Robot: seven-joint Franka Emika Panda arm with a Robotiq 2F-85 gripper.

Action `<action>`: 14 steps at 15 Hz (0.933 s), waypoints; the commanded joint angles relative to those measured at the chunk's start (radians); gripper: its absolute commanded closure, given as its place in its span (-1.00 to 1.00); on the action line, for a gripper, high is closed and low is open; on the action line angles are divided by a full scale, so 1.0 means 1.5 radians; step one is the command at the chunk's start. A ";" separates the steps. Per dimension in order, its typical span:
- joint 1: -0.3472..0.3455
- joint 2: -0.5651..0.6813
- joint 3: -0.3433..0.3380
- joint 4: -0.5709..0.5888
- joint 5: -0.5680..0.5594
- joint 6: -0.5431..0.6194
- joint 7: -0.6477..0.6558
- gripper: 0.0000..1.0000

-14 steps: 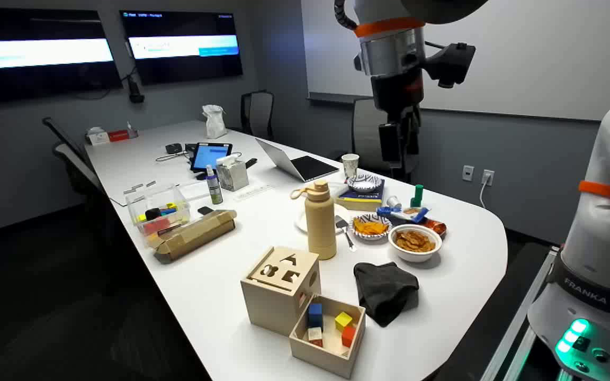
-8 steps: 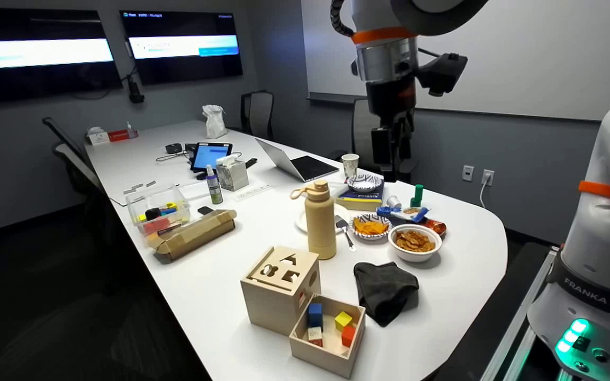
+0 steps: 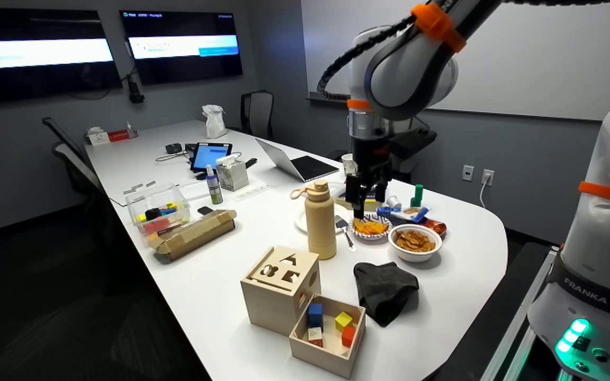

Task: Use the grey towel to wipe the counter.

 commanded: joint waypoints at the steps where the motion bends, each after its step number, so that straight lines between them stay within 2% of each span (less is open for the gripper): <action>1: 0.009 0.144 -0.015 0.004 0.075 0.106 -0.005 -1.00; 6: -0.011 0.319 -0.004 0.029 0.178 0.262 -0.021 -1.00; 9: -0.057 0.398 0.033 0.057 0.247 0.304 -0.053 -1.00; 12: -0.107 0.460 0.063 0.079 0.256 0.318 -0.050 -1.00; 14: -0.126 0.502 0.067 0.095 0.238 0.331 -0.033 -1.00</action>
